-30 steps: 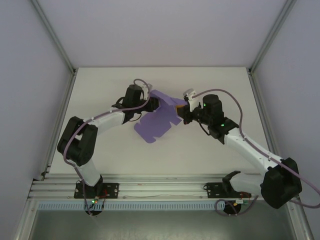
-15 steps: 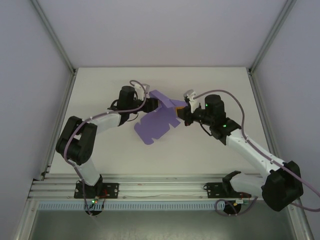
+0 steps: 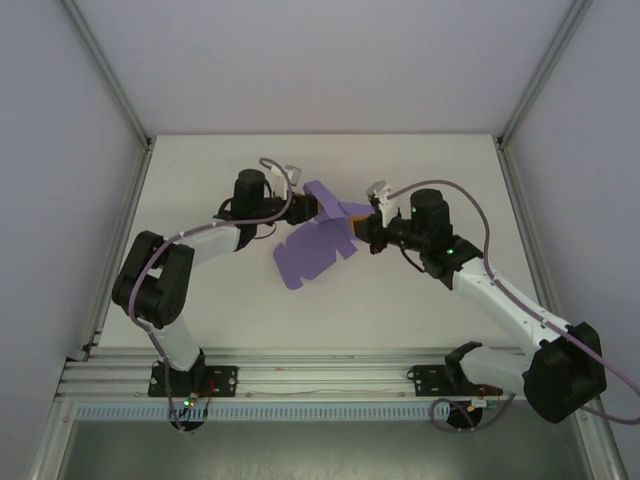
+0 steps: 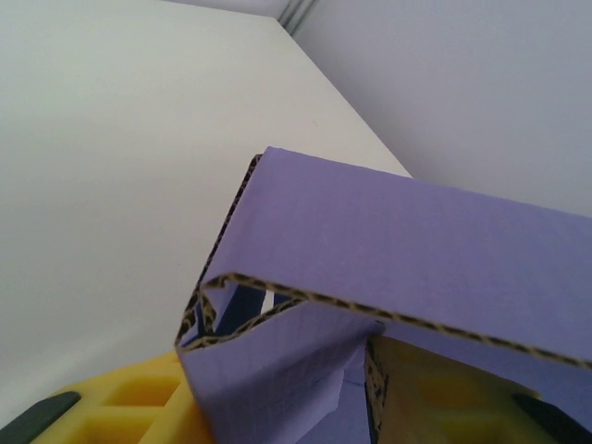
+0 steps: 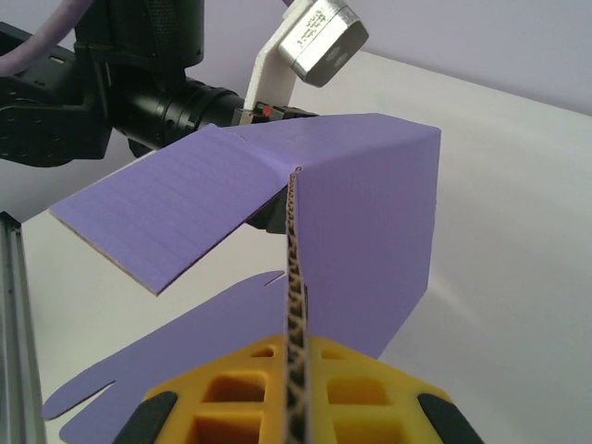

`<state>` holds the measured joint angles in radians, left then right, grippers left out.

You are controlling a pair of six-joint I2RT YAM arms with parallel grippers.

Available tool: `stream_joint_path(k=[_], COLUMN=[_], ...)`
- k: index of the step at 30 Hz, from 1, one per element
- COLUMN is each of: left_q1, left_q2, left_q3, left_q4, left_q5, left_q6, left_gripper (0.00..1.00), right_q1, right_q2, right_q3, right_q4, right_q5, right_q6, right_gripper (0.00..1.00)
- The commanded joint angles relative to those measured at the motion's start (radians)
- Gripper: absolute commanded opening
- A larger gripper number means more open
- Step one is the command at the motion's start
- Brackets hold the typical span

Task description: Assemble paper box

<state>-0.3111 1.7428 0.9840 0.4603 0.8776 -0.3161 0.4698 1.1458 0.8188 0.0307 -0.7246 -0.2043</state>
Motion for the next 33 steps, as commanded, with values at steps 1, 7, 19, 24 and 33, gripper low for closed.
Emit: stream_joint_path(k=[1,7,19,24,33], left_q1=[0.008,0.007,-0.024,-0.048,-0.111], left_q2=[0.05,0.12,-0.032,-0.047,-0.022], left_q3=[0.039,0.048,0.017,0.088,0.2], left_q4=[0.06,0.211,-0.104,-0.363,-0.605], left_q5=[0.044,0.107,-0.402,-0.603,-0.715], left_q6=[-0.011,-0.098,0.016,0.079,0.148], left_gripper=[0.42,0.13,0.0,0.0,0.0], right_q1=[-0.007,-0.015,-0.026,-0.017,0.032], right_q2=[-0.015,-0.015,-0.052,-0.088,0.0], right_q3=[0.021,0.017,-0.013,0.007,0.092], right_q4=[0.029,0.057,-0.031,-0.121,-0.083], right_q5=[-0.049,-0.081,0.388,0.55,0.396], right_q6=[0.023,0.052,-0.006,-0.22,-0.683], right_gripper=[0.0,0.0,0.63,0.8,0.86])
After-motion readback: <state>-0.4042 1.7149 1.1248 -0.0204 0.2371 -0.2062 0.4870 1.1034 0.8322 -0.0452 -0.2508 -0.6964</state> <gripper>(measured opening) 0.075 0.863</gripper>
